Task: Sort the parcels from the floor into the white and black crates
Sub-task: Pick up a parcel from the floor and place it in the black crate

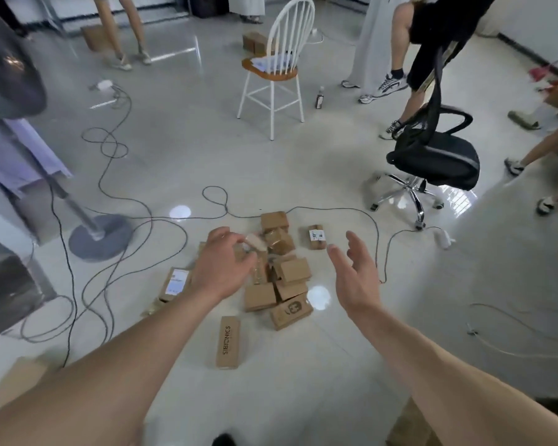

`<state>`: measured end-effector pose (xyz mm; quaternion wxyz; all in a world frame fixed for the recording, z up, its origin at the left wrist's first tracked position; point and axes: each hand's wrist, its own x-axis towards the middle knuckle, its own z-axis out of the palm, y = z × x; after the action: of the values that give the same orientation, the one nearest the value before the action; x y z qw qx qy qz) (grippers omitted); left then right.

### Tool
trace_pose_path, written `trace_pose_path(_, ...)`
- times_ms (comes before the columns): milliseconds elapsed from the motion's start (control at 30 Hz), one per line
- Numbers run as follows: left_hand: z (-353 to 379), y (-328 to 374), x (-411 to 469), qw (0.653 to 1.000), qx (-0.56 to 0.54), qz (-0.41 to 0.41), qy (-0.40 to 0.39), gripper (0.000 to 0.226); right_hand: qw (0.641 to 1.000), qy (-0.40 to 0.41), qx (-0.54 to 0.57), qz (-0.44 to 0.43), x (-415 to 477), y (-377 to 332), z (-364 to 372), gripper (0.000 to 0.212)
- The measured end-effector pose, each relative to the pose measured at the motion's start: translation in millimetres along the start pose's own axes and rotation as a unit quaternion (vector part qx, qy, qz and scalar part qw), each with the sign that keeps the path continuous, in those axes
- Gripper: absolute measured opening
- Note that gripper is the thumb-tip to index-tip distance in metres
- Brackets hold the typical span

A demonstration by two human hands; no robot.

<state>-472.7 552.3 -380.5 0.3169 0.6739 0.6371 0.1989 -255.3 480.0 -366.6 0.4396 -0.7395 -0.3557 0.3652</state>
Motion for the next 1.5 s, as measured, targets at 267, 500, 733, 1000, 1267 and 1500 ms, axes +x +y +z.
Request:
trace_pose_path(267, -60.5, -80.3, 12.0, 0.998, -0.016, -0.05, 0.038, 0.042, 0.999, -0.035, -0.014, 0.003, -1.7, -21.4, 93.3, 0.071)
trace_pose_path(500, -72.8, -103.6, 37.0, 0.996, -0.026, -0.078, 0.047, 0.045, 0.999, -0.038, -0.019, 0.009, 20.8, -33.1, 117.1, 0.059)
trace_pose_path(733, -53.3, -97.1, 89.7, 0.995, -0.023, -0.096, 0.034, 0.042, 0.998, -0.049, -0.025, 0.007, 87.2, -27.5, 123.8, 0.057)
trace_pose_path(1000, 5.1, -86.2, 172.0, 0.988, -0.004, -0.157, 0.001, 0.039, 0.995, -0.073, -0.012, 0.069, 214.2, 12.4, 124.7, 0.062)
trace_pose_path(1267, 113.7, -102.0, 247.3, 0.976, -0.021, -0.199, -0.088, 0.039, 0.986, -0.054, -0.068, 0.143, 321.1, 93.7, 124.6, 0.06)
trace_pose_path(1500, 249.6, -160.4, 329.7, 0.953, -0.066, -0.235, -0.18, 0.043, 0.973, -0.051, -0.119, 0.191, 402.2, 212.4, 161.8, 0.061)
